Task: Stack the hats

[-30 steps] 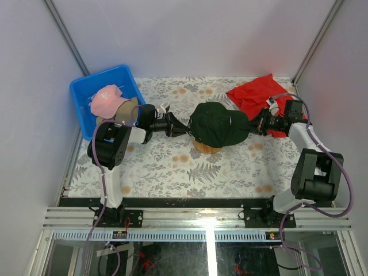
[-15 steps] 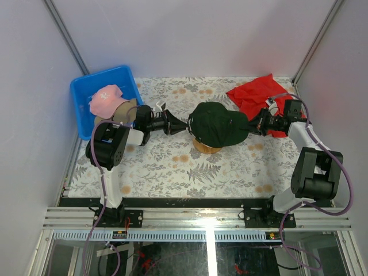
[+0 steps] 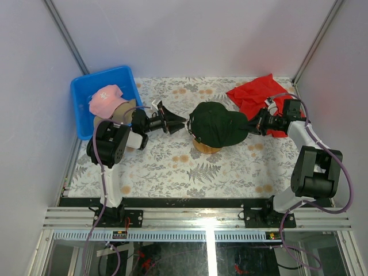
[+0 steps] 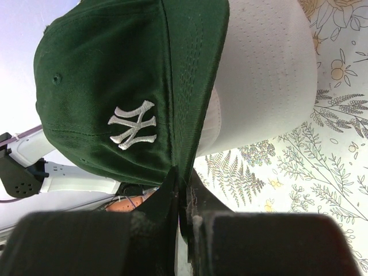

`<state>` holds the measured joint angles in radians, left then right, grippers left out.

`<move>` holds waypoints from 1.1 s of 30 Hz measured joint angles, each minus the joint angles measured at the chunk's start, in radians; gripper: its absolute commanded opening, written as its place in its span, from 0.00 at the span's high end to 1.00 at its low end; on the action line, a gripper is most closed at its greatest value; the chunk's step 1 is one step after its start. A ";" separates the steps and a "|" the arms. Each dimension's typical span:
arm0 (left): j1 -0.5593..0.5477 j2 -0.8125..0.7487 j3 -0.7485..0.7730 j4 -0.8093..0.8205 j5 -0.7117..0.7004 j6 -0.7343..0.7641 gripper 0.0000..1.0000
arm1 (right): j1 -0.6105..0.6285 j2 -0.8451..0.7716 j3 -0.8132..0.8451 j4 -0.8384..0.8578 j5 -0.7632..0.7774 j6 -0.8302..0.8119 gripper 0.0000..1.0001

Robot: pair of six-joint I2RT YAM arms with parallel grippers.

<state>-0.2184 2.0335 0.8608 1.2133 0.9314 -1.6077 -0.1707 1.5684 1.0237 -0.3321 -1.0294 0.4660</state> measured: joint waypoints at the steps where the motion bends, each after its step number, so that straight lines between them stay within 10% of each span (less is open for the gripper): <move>1: 0.003 0.000 -0.005 0.009 0.000 -0.002 0.51 | 0.000 0.001 0.002 0.000 0.000 0.000 1.00; 33: -0.037 -0.026 0.058 -0.325 0.003 0.252 0.38 | 0.007 0.003 0.008 -0.005 0.008 -0.002 1.00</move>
<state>-0.2554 2.0079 0.9184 0.8886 0.9340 -1.3560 -0.1635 1.5711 1.0321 -0.3374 -1.0218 0.4637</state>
